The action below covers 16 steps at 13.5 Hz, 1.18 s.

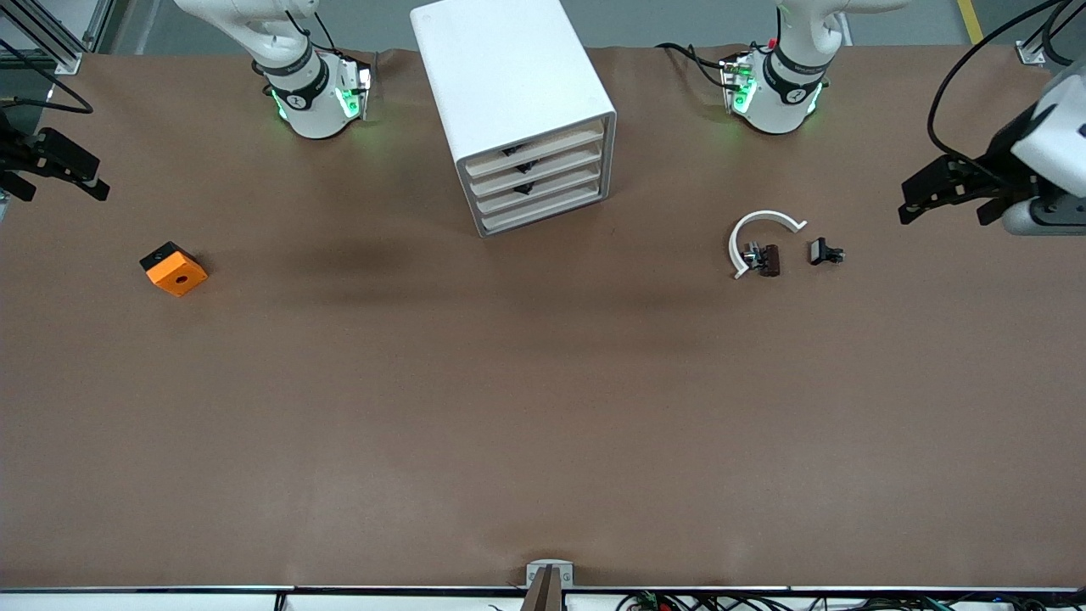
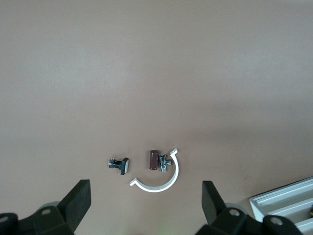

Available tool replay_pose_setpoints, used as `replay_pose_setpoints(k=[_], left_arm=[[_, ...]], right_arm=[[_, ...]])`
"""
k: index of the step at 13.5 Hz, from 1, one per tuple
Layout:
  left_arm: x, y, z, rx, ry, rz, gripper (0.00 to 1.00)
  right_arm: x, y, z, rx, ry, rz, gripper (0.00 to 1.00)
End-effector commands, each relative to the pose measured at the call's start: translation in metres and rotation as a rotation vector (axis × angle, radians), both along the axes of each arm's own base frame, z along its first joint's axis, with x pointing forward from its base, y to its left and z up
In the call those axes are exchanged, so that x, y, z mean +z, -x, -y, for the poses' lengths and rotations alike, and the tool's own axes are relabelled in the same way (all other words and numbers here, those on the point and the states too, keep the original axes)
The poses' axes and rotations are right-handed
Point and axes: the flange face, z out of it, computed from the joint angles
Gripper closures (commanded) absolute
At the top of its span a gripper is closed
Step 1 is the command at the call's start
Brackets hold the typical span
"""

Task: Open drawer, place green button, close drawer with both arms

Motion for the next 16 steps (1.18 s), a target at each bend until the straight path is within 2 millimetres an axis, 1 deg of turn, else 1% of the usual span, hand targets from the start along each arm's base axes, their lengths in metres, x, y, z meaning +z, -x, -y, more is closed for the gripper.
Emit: replay_pose_setpoints(k=[1,5,7,8,12,13,14,15,16], left_arm=[[-0.003,0.023,0.005,-0.031,-0.037,0.021,0.0],[0.007,0.028,0.002,-0.028,-0.033,0.042,0.0],[0.012,0.029,-0.003,-0.02,-0.032,0.045,0.0],[0.014,0.029,-0.006,-0.014,-0.031,0.045,0.0],[0.016,0.03,-0.006,-0.014,-0.027,0.035,0.0],[0.018,0.028,-0.006,-0.014,-0.027,0.04,0.0],[0.034,0.024,-0.007,-0.012,-0.025,0.073,0.0],[0.034,0.022,-0.007,-0.011,-0.02,0.068,0.0],[0.036,0.02,-0.016,0.008,-0.015,0.072,0.0]], right_arm=[[0.007,0.006,-0.002,0.008,-0.008,0.011,0.0],[0.009,0.006,-0.002,0.014,-0.008,0.008,0.0],[0.014,0.005,-0.003,0.016,-0.005,0.019,0.0],[0.015,0.005,-0.003,0.019,-0.002,0.017,0.0],[0.016,0.001,-0.004,0.022,0.008,0.021,0.0],[0.02,0.0,-0.004,0.021,0.009,0.028,0.0],[0.02,0.0,-0.004,0.021,0.01,0.03,0.0],[0.02,0.0,-0.004,0.023,0.009,0.028,0.0],[0.021,0.0,-0.005,0.023,0.011,0.029,0.0]])
